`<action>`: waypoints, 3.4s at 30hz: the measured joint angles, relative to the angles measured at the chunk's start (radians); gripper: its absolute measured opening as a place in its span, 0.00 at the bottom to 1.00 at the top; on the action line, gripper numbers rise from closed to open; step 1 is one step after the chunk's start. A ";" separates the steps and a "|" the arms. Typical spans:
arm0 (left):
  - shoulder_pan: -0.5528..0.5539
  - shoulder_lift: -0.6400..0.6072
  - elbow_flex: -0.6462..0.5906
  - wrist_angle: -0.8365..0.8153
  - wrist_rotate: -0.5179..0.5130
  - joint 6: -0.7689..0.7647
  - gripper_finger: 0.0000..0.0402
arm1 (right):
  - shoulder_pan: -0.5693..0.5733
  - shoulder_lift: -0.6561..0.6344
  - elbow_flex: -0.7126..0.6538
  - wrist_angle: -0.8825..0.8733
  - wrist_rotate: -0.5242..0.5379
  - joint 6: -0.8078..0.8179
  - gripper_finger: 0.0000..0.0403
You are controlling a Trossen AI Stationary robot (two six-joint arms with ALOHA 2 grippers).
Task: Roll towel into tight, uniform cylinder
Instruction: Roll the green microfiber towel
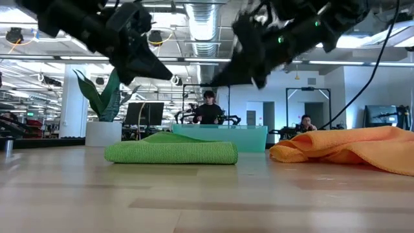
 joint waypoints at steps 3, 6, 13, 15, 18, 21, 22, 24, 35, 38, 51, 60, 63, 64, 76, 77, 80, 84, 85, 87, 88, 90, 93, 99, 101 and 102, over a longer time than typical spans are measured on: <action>0.019 0.030 -0.048 0.079 0.025 -0.017 0.00 | -0.010 0.054 0.014 0.050 -0.034 0.000 0.04; 0.037 0.081 -0.049 0.093 0.023 -0.017 0.00 | -0.029 0.097 0.024 0.049 -0.057 0.000 0.01; 0.065 0.231 -0.046 0.153 -0.017 -0.011 0.00 | -0.054 0.242 0.125 0.042 -0.073 0.000 0.03; 0.082 0.267 -0.047 0.151 -0.030 -0.013 0.00 | -0.055 0.247 0.138 -0.021 -0.073 0.000 0.03; 0.103 0.306 -0.043 0.167 -0.027 -0.015 0.00 | -0.059 0.267 0.154 -0.068 -0.073 0.001 0.02; 0.118 0.316 -0.048 0.156 -0.031 -0.017 0.00 | -0.063 0.269 0.156 -0.075 -0.073 0.008 0.01; 0.123 0.318 -0.048 0.156 -0.033 -0.020 0.00 | -0.067 0.273 0.159 -0.068 -0.073 0.009 0.01; 0.126 0.320 -0.049 0.153 -0.033 -0.025 0.00 | -0.071 0.277 0.155 -0.096 -0.073 0.017 0.02; 0.125 0.324 -0.048 0.110 -0.055 -0.047 0.00 | -0.123 0.319 0.154 -0.120 0.004 0.143 0.02; 0.126 0.324 -0.048 0.076 -0.075 -0.056 0.00 | -0.134 0.316 0.155 -0.122 0.008 0.175 0.02; 0.126 0.324 -0.048 -0.006 -0.110 -0.092 0.00 | -0.131 0.316 0.155 -0.126 0.007 0.192 0.02; 0.123 0.310 -0.048 -0.010 -0.116 -0.053 0.00 | -0.131 0.316 0.155 -0.134 0.007 0.186 0.02; 0.121 0.280 -0.048 -0.017 -0.121 -0.042 0.00 | -0.133 0.316 0.155 -0.137 0.008 0.183 0.02; 0.121 0.267 -0.048 -0.023 -0.121 -0.035 0.00 | -0.133 0.316 0.155 -0.137 0.008 0.183 0.02; 0.045 0.115 -0.048 -0.154 -0.191 -0.008 0.00 | -0.129 0.243 0.153 -0.210 0.010 0.154 0.05; 0.029 0.101 -0.048 -0.159 -0.194 -0.001 0.00 | -0.126 0.222 0.155 -0.232 0.012 0.153 0.05; -0.021 0.059 -0.046 -0.152 -0.207 0.006 0.00 | -0.107 0.151 0.155 -0.307 0.016 0.134 0.04; -0.106 -0.017 -0.046 -0.139 -0.221 0.077 0.00 | -0.036 0.042 0.155 -0.364 0.109 0.099 0.04; -0.129 -0.038 -0.046 -0.133 -0.229 0.090 0.00 | -0.013 0.019 0.156 -0.368 0.141 0.081 0.04; -0.180 -0.071 -0.046 -0.111 -0.266 0.115 0.00 | 0.037 -0.030 0.155 -0.408 0.200 0.054 0.04; -0.207 -0.090 -0.046 -0.103 -0.294 0.130 0.00 | 0.062 -0.050 0.155 -0.411 0.224 0.041 0.04; -0.261 -0.113 -0.045 -0.061 -0.351 0.165 0.00 | 0.110 -0.088 0.155 -0.424 0.265 0.025 0.05; -0.334 -0.124 -0.045 -0.006 -0.386 0.235 0.00 | 0.170 -0.133 0.155 -0.439 0.314 0.023 0.05; -0.442 -0.085 0.032 0.036 -0.480 0.363 0.00 | 0.272 -0.171 0.155 -0.440 0.355 -0.040 0.04; -0.470 -0.055 0.066 0.035 -0.522 0.409 0.00 | 0.297 -0.169 0.155 -0.418 0.356 -0.075 0.04; -0.482 -0.037 0.082 0.033 -0.537 0.436 0.00 | 0.307 -0.166 0.156 -0.416 0.355 -0.093 0.04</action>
